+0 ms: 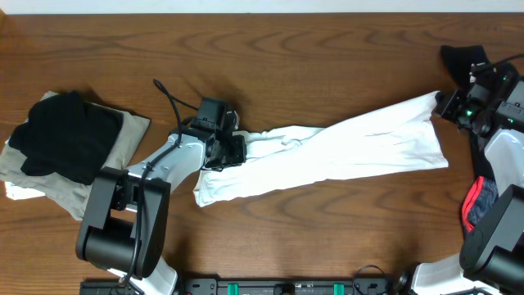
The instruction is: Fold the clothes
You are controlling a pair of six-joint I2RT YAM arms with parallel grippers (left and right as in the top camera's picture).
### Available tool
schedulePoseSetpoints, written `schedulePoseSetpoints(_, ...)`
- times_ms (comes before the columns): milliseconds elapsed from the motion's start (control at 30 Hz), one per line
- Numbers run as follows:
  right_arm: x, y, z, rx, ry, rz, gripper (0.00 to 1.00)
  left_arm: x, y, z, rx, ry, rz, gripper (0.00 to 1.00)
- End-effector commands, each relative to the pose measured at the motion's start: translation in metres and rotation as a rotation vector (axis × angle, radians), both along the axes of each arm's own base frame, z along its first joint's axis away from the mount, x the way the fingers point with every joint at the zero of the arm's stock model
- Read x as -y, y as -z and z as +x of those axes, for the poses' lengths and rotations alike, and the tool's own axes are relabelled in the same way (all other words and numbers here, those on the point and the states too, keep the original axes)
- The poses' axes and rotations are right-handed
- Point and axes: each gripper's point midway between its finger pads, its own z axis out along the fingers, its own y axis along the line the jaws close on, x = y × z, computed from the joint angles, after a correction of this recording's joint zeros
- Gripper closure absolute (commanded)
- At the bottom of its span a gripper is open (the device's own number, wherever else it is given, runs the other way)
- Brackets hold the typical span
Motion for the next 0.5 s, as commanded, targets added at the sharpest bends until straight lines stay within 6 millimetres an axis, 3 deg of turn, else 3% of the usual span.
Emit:
schedulePoseSetpoints(0, 0.002, -0.001, 0.000, -0.026, 0.017, -0.016, 0.99, -0.038, 0.035, -0.018, -0.074, -0.037, 0.175, 0.87)
schedulePoseSetpoints(233, 0.029, 0.039, -0.037, -0.254, 0.135, -0.147, 0.99, -0.038, 0.035, -0.018, -0.074, -0.037, 0.175, 0.87)
schedulePoseSetpoints(467, 0.041, 0.057, -0.053, -0.343, 0.185, -0.203, 0.99, -0.038, 0.035, -0.018, -0.074, -0.037, 0.175, 0.88)
